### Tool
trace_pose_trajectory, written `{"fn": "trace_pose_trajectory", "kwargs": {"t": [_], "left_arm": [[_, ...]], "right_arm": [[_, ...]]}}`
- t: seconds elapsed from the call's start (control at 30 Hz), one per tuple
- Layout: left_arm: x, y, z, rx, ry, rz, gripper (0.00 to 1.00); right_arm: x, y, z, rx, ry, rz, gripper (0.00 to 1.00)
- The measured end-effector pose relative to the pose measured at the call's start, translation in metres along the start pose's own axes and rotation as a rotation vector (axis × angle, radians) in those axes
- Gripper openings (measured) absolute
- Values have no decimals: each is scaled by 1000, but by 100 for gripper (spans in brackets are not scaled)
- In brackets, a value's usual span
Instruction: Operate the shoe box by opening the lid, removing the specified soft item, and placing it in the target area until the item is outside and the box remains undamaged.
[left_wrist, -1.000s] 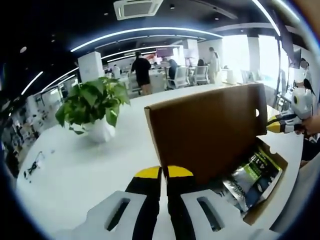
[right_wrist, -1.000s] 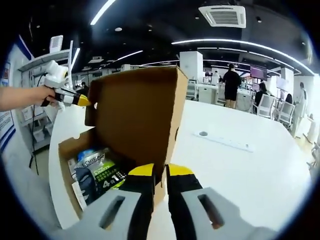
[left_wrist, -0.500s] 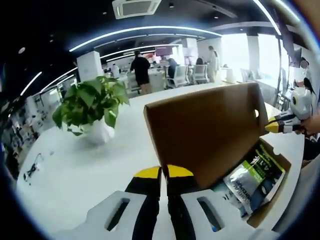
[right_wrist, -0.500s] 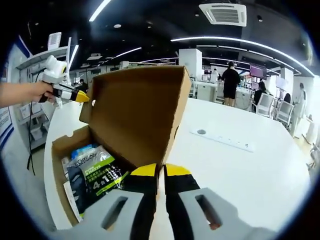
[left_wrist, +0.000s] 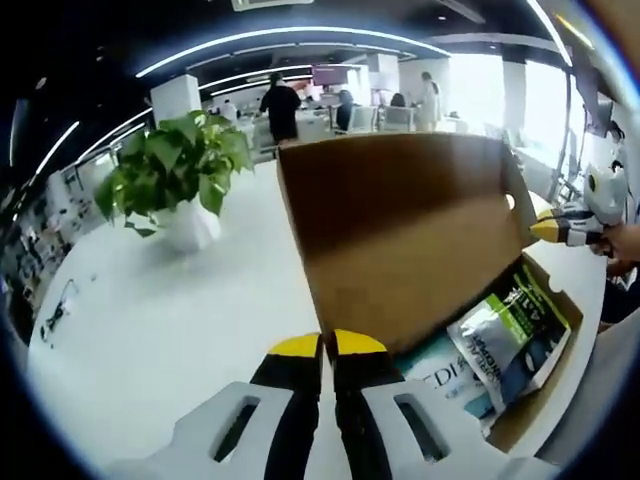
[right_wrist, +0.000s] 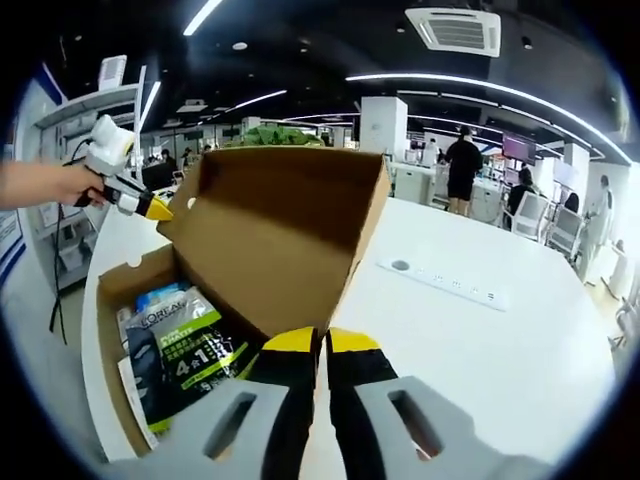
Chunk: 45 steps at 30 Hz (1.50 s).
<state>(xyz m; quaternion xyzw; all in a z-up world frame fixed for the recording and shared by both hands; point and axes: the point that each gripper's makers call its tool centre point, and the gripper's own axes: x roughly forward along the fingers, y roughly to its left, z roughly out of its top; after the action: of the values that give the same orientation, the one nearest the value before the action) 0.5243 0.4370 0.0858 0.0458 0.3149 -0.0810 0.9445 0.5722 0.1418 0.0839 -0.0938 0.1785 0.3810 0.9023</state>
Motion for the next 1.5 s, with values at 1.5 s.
{"fn": "trace_pose_trajectory", "kwargs": {"t": [1.5], "left_arm": [[13, -9, -23, -61, 53, 11, 0]], "right_arm": [[27, -15, -11, 67, 81, -4, 3]]}}
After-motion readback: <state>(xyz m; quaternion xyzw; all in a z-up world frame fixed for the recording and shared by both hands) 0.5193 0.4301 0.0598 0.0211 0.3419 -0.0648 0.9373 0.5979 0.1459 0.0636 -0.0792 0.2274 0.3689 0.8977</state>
